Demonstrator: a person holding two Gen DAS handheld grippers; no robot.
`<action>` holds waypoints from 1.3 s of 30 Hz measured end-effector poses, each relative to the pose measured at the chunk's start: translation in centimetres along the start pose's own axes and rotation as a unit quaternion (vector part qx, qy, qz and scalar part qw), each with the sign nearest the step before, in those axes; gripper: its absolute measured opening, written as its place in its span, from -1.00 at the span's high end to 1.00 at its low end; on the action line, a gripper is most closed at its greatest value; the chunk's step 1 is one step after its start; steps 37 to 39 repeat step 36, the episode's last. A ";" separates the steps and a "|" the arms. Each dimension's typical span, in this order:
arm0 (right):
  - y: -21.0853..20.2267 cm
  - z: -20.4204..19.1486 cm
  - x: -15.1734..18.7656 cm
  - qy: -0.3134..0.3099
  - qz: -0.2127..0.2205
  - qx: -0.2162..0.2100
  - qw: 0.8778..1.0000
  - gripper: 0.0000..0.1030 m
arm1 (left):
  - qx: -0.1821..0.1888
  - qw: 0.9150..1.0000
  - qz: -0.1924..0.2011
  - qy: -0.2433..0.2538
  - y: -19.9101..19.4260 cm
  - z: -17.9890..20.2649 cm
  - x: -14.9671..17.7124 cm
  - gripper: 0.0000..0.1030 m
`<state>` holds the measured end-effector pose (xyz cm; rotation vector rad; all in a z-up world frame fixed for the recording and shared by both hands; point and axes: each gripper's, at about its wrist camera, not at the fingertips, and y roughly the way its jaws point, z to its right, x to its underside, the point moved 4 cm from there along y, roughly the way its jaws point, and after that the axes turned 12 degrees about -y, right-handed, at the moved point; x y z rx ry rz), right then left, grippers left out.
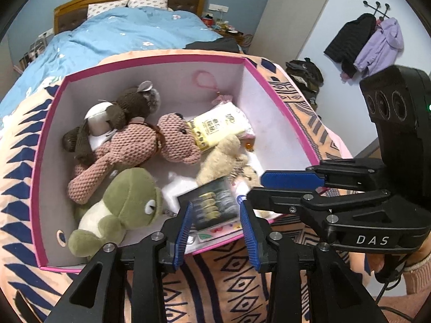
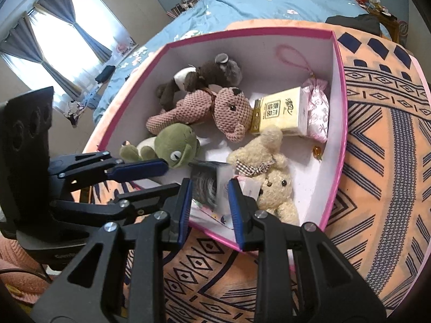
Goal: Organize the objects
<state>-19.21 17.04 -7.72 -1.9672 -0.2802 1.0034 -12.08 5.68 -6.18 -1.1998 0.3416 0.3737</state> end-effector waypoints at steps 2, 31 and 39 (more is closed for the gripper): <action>0.0 0.1 0.2 0.003 -0.002 0.007 1.000 0.38 | -0.009 1.000 0.005 -0.002 -0.3 -0.2 0.0 -0.03; -5.1 -3.8 6.2 -0.011 0.092 0.094 0.991 -0.97 | -0.037 0.995 0.075 -0.055 -6.2 -2.4 4.9 -1.00; -4.6 -4.6 6.5 -0.021 0.088 0.099 0.991 -0.97 | -0.035 0.994 0.084 -0.058 -6.7 -2.4 5.7 -0.99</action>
